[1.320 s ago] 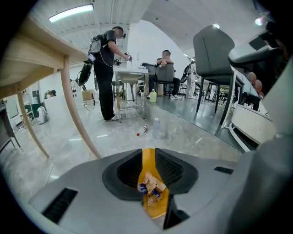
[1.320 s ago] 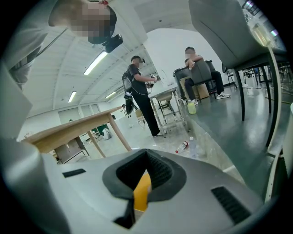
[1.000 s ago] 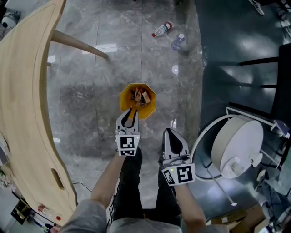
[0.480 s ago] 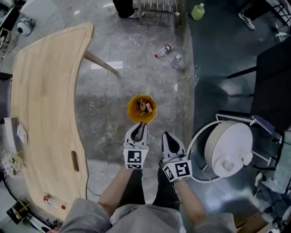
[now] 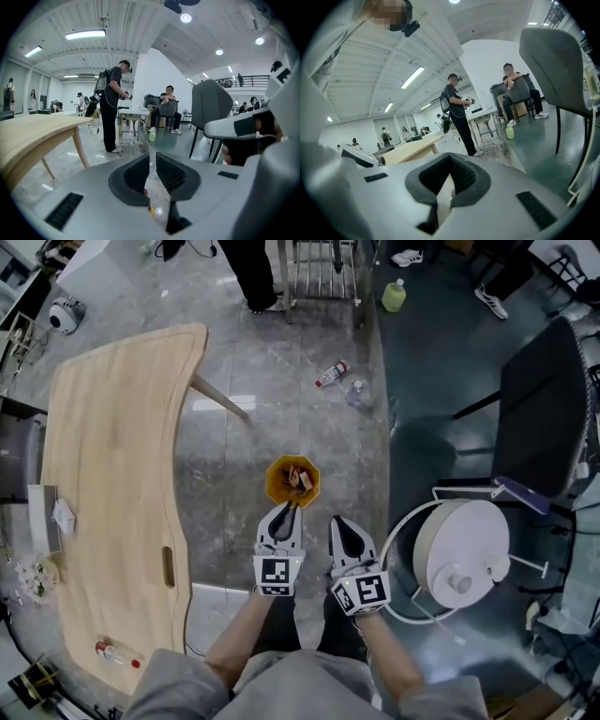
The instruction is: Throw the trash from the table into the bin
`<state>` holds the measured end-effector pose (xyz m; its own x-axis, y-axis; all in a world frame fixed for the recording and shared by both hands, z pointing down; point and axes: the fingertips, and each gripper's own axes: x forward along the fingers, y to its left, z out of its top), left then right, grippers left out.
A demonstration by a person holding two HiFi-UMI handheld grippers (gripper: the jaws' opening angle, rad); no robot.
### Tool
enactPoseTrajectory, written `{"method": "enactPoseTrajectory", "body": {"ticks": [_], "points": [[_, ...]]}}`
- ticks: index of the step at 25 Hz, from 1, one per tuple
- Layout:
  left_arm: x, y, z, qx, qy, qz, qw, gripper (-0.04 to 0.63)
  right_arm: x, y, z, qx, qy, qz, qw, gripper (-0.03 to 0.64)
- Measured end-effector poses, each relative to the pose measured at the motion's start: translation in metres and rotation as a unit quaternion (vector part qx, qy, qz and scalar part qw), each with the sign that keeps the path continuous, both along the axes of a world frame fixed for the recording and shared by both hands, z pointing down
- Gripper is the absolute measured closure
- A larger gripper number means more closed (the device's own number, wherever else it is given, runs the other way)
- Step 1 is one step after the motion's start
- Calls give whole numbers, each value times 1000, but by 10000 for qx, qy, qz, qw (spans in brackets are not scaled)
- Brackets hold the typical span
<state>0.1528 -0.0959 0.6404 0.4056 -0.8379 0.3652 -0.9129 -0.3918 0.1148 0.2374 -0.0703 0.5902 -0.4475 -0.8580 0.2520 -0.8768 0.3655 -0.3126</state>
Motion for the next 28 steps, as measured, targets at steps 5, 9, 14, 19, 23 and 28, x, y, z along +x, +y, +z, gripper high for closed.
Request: {"method": "enactPoseTrajectory", "body": {"ticks": [5, 9, 14, 19, 23, 28], "points": [[3, 6, -32, 120, 21, -30, 9999, 545, 3, 0, -28, 151, -53, -25, 9999, 614], [8, 12, -59, 232, 48, 20, 9997, 548, 2, 2, -51, 279, -81, -84, 9995, 614], [17, 15, -99, 493, 46, 140, 9987, 563, 3, 0, -80, 464, -113, -107, 9988, 614], [20, 11, -146, 882, 22, 167, 9960, 588, 11, -5, -111, 665, -131, -86, 9977, 614], [26, 7, -185, 1181, 19, 156, 9929, 589, 21, -8, -137, 823, -153, -49, 9965, 614], [29, 8, -224, 1581, 89, 143, 9873, 589, 20, -10, -158, 1030, -148, -198, 9944, 614]]}}
